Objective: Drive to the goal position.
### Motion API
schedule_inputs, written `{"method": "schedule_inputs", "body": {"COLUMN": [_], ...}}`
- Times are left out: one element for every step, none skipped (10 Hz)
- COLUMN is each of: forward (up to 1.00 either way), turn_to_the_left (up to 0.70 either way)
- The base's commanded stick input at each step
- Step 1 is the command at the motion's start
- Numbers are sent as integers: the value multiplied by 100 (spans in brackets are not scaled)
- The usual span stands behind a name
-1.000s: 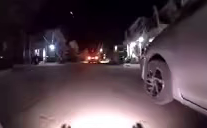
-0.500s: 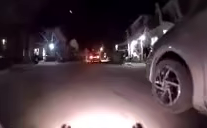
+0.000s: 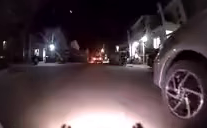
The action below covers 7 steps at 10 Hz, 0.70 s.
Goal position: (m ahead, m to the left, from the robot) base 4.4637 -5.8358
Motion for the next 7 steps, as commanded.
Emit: {"method": "schedule_inputs", "body": {"forward": [60, 60, 60, 60, 60, 60, 60], "turn_to_the_left": [0, 0, 0, 0, 0, 0, 0]}}
